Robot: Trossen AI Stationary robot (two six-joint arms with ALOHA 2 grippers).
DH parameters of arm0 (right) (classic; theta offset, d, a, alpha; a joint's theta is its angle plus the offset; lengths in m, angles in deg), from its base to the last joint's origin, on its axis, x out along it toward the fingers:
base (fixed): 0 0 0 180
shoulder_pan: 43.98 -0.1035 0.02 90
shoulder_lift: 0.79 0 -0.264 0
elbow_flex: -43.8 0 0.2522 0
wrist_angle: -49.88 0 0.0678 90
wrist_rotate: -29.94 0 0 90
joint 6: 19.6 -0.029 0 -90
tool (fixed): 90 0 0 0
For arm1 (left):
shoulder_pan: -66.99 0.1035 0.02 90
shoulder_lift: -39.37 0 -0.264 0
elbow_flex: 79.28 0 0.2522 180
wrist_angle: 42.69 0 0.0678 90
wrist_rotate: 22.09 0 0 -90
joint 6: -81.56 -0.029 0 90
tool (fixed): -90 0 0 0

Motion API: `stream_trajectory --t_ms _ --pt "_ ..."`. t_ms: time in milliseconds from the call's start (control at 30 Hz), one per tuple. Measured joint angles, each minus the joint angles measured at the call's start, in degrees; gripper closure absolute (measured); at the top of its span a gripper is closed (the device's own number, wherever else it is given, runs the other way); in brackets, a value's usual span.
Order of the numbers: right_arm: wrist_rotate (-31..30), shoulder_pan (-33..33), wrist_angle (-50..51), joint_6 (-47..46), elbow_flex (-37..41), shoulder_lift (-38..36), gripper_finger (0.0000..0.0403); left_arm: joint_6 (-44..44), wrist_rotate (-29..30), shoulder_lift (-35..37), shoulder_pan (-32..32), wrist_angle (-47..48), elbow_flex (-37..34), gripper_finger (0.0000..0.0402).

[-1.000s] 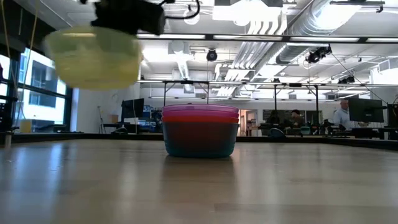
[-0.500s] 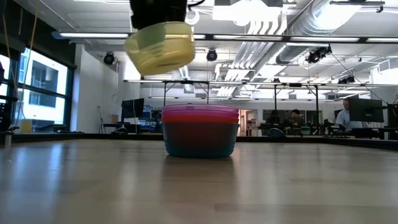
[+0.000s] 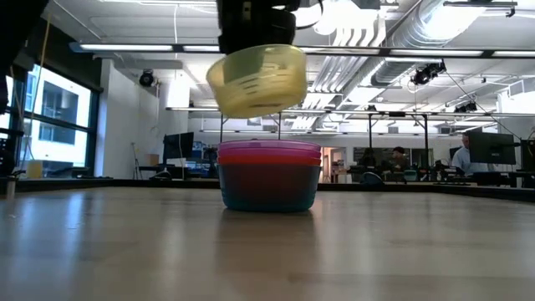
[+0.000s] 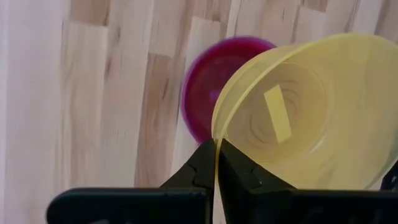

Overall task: Nest bowls inside each other
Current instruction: Stack the yellow bowl on top of the violet bowl

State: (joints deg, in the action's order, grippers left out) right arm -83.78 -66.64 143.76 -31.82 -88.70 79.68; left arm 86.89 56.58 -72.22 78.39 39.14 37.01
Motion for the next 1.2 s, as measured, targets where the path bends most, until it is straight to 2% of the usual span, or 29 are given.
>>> stream_trajectory --t_ms 300,467,1200 --pt "0.11 0.0 0.74 -0.8 0.0 0.0 0.0284 -2.5 0.56 -7.93 -0.24 4.48 8.94 0.0401" --pt "0.13 0.0 1.02 -0.8 0.0 0.0 0.0284 -3.83 1.73 -10.12 -0.26 6.52 9.26 0.0401" --pt "0.12 -0.01 1.1 -0.79 0.0 0.0 0.0284 -5.6 2.58 -13.54 -0.24 3.94 9.3 0.0401"
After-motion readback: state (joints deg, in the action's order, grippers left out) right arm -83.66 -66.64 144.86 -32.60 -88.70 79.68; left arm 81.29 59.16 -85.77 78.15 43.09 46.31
